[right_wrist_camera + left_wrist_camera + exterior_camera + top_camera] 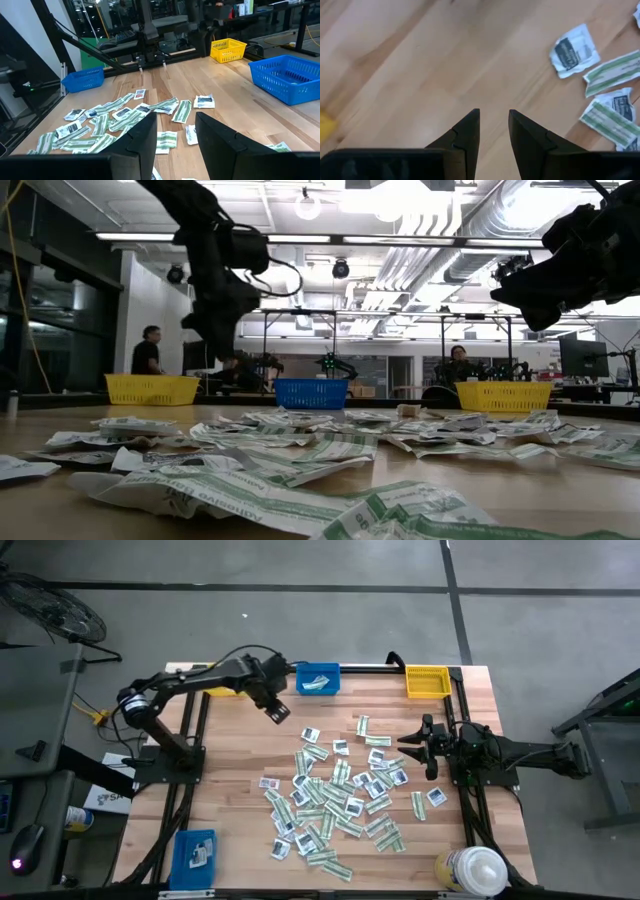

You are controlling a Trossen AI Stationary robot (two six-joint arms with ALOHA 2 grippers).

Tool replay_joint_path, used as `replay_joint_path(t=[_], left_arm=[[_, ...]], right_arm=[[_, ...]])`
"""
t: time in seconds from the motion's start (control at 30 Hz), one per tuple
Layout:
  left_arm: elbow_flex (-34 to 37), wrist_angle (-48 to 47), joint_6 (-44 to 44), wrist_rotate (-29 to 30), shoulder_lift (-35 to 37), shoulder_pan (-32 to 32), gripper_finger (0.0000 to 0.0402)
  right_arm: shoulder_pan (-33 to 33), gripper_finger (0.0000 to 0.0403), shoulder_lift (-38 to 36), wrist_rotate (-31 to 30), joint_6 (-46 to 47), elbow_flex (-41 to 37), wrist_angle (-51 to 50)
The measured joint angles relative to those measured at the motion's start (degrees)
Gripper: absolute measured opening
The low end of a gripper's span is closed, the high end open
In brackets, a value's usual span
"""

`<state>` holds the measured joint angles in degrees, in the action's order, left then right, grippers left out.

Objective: Pick & Place First Aid Supplies
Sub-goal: Put the gray towelette pack into the left yellow bin

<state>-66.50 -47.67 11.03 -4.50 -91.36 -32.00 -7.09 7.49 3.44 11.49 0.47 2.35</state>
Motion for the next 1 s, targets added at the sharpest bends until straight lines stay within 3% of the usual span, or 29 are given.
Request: replay_joint_path(t=[0.27, 0.67, 1.0], left_arm=[[-0.71, 5.24, 4.86, -0.1, -4.96, 4.2, 0.0101], [-14.72, 0.69, 2.24, -0.35, -16.43, 8.18, 0.0101], [-21.36, -3.28, -1.23, 0.39, -23.96, 9.96, 0.0101]], right_arm=[[0.02, 0.0129, 0.0, 0.0, 0.0, 0.0, 0.02], [0.0, 0.0129, 0.0, 0.0, 0.0, 0.0, 0.0], [0.0, 0.0129, 0.0, 0.0, 0.0, 0.01, -0.02]])
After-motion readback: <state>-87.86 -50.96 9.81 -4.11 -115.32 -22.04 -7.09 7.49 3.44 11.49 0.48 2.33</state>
